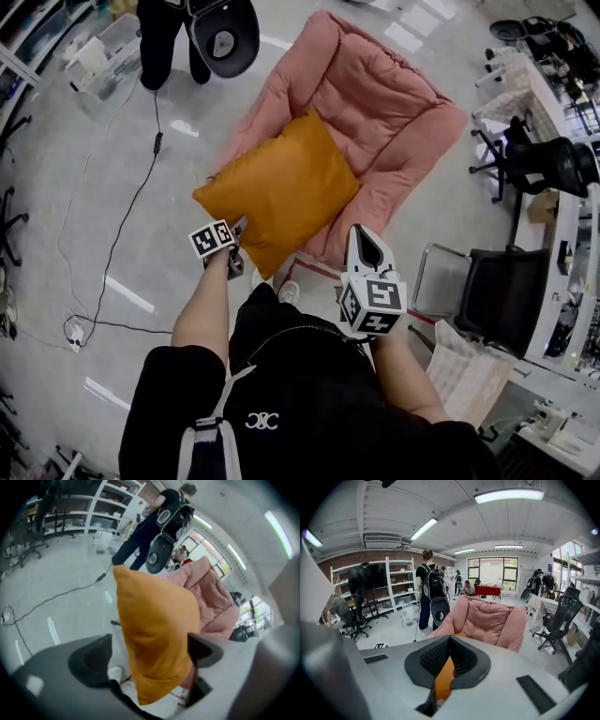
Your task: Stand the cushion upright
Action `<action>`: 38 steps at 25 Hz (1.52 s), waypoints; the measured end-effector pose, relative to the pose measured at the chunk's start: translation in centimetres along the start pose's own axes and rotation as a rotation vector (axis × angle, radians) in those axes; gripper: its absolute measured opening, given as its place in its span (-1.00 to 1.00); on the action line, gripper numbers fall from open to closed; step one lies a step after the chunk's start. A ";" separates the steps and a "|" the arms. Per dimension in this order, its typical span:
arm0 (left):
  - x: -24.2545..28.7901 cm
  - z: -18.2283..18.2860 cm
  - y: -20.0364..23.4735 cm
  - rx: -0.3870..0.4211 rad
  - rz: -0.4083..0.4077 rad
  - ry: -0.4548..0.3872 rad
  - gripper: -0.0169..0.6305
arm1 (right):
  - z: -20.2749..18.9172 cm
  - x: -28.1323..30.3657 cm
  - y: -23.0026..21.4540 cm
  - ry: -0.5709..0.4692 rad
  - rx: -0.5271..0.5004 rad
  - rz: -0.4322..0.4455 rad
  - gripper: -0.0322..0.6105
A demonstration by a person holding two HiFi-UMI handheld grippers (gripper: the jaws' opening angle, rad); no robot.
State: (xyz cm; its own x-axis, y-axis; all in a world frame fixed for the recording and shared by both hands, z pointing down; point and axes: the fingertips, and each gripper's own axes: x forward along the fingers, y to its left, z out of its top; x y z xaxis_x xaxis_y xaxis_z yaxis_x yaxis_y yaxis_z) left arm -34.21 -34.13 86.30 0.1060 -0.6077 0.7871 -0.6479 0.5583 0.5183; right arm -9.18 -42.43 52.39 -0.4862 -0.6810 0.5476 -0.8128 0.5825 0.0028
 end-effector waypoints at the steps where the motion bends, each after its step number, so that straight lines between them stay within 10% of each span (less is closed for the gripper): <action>1: 0.6 -0.3 0.4 -0.015 0.002 0.019 0.59 | -0.1 0.2 -0.2 0.007 -0.001 -0.005 -0.91; 9: 4.2 -3.6 -0.2 -0.074 -0.083 0.153 0.62 | -2.3 1.8 -1.8 0.072 0.019 -0.045 -0.91; 11: 4.2 -4.2 -1.1 -0.122 -0.118 0.171 0.06 | -2.7 1.8 -2.0 0.085 0.027 -0.052 -0.91; 18: 2.9 -3.9 -4.7 -0.166 -0.262 0.236 -0.49 | -2.6 2.1 -3.2 0.066 0.058 -0.070 -0.91; 38: -8.9 0.0 -23.0 -0.206 -0.609 0.227 -0.85 | -1.5 -1.3 -6.4 -0.056 0.203 -0.129 -0.91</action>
State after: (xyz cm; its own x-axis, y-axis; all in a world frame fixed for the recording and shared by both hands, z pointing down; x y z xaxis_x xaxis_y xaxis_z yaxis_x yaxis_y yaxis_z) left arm -20.23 -41.52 67.34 0.5768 -0.7264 0.3735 -0.2681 0.2636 0.9266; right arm -2.91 -44.61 52.92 -0.3869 -0.7709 0.5060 -0.9142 0.3923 -0.1014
